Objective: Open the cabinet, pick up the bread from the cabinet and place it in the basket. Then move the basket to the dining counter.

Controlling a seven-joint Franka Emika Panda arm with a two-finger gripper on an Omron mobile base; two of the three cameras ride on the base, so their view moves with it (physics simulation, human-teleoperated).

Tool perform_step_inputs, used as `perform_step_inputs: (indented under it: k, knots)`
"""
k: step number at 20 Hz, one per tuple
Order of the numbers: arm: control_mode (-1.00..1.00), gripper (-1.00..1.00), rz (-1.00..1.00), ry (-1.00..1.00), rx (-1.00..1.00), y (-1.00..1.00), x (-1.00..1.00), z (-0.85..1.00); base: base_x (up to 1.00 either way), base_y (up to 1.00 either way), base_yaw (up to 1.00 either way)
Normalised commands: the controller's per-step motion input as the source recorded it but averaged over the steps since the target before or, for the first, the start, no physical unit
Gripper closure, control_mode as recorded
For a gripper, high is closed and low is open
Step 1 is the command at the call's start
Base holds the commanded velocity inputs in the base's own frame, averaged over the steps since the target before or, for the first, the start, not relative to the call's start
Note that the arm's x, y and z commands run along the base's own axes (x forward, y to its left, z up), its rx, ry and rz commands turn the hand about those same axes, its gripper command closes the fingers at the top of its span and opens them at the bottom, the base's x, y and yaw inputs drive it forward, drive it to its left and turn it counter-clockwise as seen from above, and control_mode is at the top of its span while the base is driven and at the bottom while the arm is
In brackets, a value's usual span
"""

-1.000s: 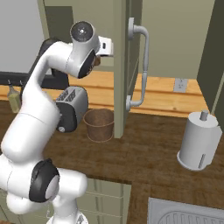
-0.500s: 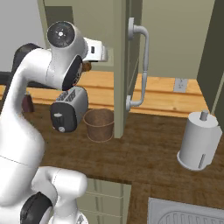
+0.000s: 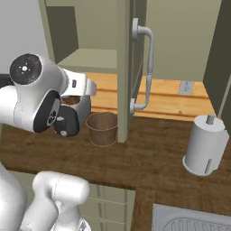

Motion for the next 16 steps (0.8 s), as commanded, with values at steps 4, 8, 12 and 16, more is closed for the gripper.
perform_step_inputs:
  k: [4,8,12,16]
  knots:
    - [-1.00,1.00,-0.07,0.10,-0.01,0.30,-0.30,-1.00,0.00,0.00,0.00]
    - [-1.00,1.00,-0.06,0.12,-0.04,0.11,0.05,-0.91,0.00,0.00,0.00]
    - [-1.00,1.00,-0.06,0.09,-0.05,0.01,0.21,-0.75,0.00,0.00,0.00]
    - [-1.00,1.00,-0.08,0.07,-0.03,-0.14,0.84,-0.35,0.00,0.00,0.00]
